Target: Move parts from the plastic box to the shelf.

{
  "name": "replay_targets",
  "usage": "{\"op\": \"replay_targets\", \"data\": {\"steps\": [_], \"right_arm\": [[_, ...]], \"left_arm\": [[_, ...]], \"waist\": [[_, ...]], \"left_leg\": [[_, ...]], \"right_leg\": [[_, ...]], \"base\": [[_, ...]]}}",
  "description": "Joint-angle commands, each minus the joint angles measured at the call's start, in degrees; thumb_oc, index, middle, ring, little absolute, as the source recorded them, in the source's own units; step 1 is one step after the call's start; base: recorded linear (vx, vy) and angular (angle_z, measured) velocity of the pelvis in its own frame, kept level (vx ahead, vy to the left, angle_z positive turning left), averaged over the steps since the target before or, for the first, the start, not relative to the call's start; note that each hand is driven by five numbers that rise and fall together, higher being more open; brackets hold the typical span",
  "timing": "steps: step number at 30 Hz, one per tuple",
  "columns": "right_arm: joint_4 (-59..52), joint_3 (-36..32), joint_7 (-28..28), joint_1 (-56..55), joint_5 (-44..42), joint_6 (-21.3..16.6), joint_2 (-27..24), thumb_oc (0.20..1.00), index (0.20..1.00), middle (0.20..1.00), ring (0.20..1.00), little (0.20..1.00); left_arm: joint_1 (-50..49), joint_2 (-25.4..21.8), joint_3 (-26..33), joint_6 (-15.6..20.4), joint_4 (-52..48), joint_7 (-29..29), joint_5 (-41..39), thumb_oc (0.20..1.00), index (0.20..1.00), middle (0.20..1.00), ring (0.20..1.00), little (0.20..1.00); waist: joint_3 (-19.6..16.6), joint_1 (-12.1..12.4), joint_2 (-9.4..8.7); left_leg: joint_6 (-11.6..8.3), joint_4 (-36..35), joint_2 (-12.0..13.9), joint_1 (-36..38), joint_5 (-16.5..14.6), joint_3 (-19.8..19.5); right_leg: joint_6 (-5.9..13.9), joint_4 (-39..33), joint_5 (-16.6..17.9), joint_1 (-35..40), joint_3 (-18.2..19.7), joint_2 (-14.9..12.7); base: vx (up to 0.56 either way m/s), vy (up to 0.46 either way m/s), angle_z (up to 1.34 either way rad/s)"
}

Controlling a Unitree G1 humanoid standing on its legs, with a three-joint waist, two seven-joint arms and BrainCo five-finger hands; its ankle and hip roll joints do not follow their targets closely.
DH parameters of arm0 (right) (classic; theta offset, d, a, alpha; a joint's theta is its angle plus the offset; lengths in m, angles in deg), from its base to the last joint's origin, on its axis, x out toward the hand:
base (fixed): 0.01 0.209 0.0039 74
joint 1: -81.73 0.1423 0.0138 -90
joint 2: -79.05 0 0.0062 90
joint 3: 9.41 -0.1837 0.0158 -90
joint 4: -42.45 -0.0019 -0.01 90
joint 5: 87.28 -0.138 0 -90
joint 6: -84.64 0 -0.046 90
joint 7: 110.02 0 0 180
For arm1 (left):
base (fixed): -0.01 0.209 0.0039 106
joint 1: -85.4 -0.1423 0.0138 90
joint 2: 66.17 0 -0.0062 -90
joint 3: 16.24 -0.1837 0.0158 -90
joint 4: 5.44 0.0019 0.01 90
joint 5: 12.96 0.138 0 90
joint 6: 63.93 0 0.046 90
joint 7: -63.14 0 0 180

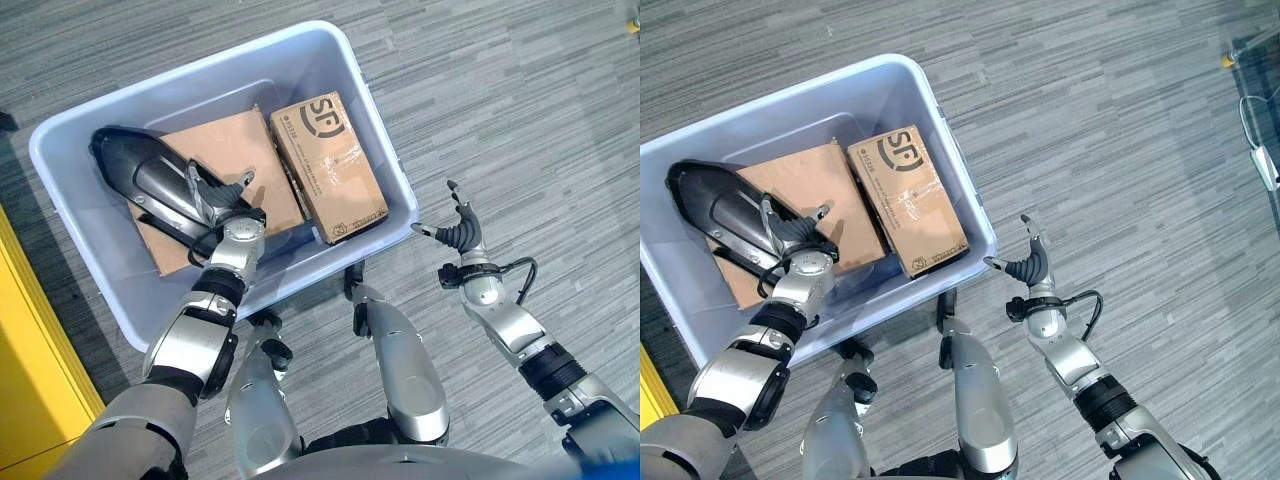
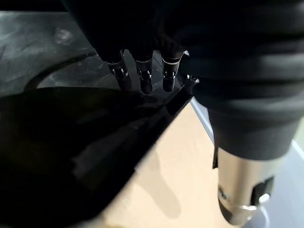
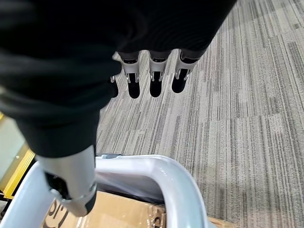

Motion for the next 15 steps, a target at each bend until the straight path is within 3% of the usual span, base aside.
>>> {"op": "replay_targets", "data": {"steps": [1,9,15], "right_arm": [[-3.8,-2.9,0.2,-1.3,-1.4,-2.2,-3.0,1.000,1.000,1.000,1.000,1.000],[-2.2,-2.3,0.0,-0.3,-1.5,-3.3,-2.0,1.000,1.000,1.000,1.000,1.000],[-2.4,-2.6,-0.8,-1.1,-0.7,-3.5,-1.5,1.000,1.000,1.000,1.000,1.000]], "left_arm": [[1.0,-1.9,-0.7,0.7,1.0,0.5,2.6,1.000,1.000,1.000,1.000,1.000],[1.0,-0.9,-3.3,3.7,1.5,4.9,7.0,1.000,1.000,1.000,1.000,1.000],[-1.7,1.8,-8.9,5.3,-2.9,7.4,14.5,1.000,1.000,1.000,1.000,1.000]], "waist": [[-1.4,0.1,-2.80],[-1.4,0.0,-2.88],[-1.4,0.2,-2.44]], "left_leg": [[-7.44,9.1,6.5,-4.1,-1.8,-4.1],[-7.36,9.9,6.4,-6.2,-2.1,-4.3],[-7.13,9.7,5.9,-6.2,-2.0,-4.2]], "right_leg": [[3.40,-0.3,-1.7,-2.1,-1.6,0.2],[3.42,0.6,-1.5,-4.2,-1.4,-0.1],[3.57,0.8,-1.4,-4.4,-1.3,-0.1]], "base": [[0.00,0.000,0.00],[0.00,0.000,0.00],[0.00,0.005,0.00]]}}
